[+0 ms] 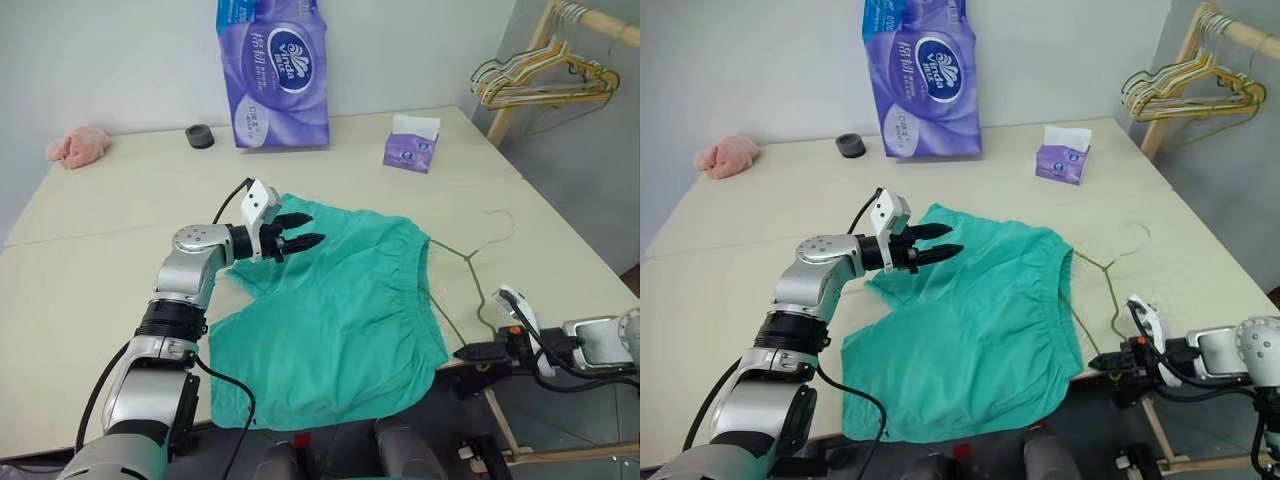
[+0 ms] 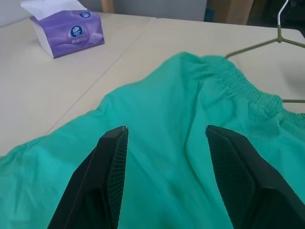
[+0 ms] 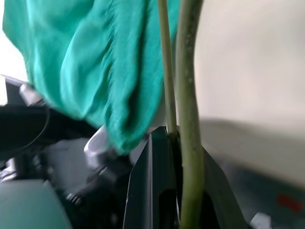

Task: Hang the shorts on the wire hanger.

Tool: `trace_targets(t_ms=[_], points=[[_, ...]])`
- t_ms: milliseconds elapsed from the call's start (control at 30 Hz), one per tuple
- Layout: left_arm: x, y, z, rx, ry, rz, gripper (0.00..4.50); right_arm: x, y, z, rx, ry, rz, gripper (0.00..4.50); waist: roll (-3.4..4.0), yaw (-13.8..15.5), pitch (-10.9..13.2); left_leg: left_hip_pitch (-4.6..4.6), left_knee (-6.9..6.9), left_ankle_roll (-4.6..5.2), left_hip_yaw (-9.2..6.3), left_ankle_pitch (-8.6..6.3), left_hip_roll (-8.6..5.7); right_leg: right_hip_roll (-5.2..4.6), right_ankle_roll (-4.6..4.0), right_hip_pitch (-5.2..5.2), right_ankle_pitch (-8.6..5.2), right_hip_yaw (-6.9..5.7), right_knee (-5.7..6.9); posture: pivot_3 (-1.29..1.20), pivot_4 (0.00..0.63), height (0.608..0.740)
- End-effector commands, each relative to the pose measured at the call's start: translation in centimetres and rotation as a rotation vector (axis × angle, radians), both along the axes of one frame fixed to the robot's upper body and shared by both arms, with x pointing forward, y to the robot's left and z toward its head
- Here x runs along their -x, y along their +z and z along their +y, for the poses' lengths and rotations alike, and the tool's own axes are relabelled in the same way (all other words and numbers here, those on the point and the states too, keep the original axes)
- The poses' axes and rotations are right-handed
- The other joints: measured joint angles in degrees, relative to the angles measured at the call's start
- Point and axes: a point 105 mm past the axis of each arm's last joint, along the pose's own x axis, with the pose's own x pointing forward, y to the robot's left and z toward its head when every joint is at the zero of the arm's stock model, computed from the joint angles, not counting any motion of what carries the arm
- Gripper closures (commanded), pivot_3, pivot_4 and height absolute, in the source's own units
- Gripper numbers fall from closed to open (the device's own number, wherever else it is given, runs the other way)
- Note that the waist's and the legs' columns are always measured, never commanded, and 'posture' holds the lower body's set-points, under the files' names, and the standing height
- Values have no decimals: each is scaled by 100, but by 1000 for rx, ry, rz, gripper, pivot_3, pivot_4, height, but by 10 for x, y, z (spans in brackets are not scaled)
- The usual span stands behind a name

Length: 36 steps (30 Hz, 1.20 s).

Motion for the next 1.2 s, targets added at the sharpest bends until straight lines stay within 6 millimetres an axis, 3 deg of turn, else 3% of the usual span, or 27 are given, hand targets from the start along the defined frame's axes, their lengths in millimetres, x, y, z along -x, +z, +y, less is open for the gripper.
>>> trace_targets(t_ms=[33, 233, 467, 567, 667, 700, 833, 933, 1200], points=[[-3, 24, 0, 47, -4, -58, 1767, -32, 32, -3, 22, -27, -194, 4500, 7, -2, 4, 0, -1, 0, -1, 0, 0, 0, 0, -1, 0, 0, 2, -219, 98, 740], [-8, 34, 3, 81, 16, -51, 1767, -36, 42, 9, 45, 68, -232, 4500, 9, 17, 6, -2, -3, 0, -9, 0, 0, -1, -1, -2, 0, -8, 2, -228, 95, 740], [-15, 70, 14, 191, 7, -10, 1767, -44, 50, 27, 178, 273, -416, 4500, 10, -6, 6, -2, 2, 0, -6, 0, -2, -4, -1, -3, 1, -6, 7, -227, 95, 740], [-11, 91, 20, 185, -65, 8, 1235, -46, 54, 35, 228, 360, -490, 4500, 10, -34, 7, -2, 0, 0, -9, 0, -1, -1, -1, -5, 1, -10, 7, -226, 92, 740], [-3, 99, 21, 34, -176, -36, 354, -49, 56, 43, 298, 459, -569, 4500, 10, -100, 6, 0, -5, -1, -8, 0, -1, -1, -1, -6, 0, -10, 6, -223, 88, 740], [-1, 99, 21, -16, -205, -52, 53, -50, 56, 44, 315, 483, -590, 4500, 11, -115, 7, 0, -6, -1, -9, 1, -1, -2, -1, -6, 0, -9, 5, -222, 86, 740], [7, 101, 8, -151, -339, -117, 20, -53, 59, 50, 356, 539, -642, 4500, 11, -116, 6, 0, -3, -4, -9, 2, -2, -5, -2, -6, 0, -9, 5, -224, 80, 740], [13, 92, -3, -250, -427, -151, 20, -57, 61, 53, 390, 576, -678, 4500, 11, -117, 6, 0, -3, -4, -9, 2, -2, -6, -2, -7, 0, -9, 6, -226, 74, 740], [0, 71, -28, -285, -422, -210, 20, -56, 63, 62, 475, 684, -766, 4500, 12, -136, 6, -1, 0, -4, -9, 2, -2, -8, -3, -9, 0, -8, 10, -240, 66, 740]])
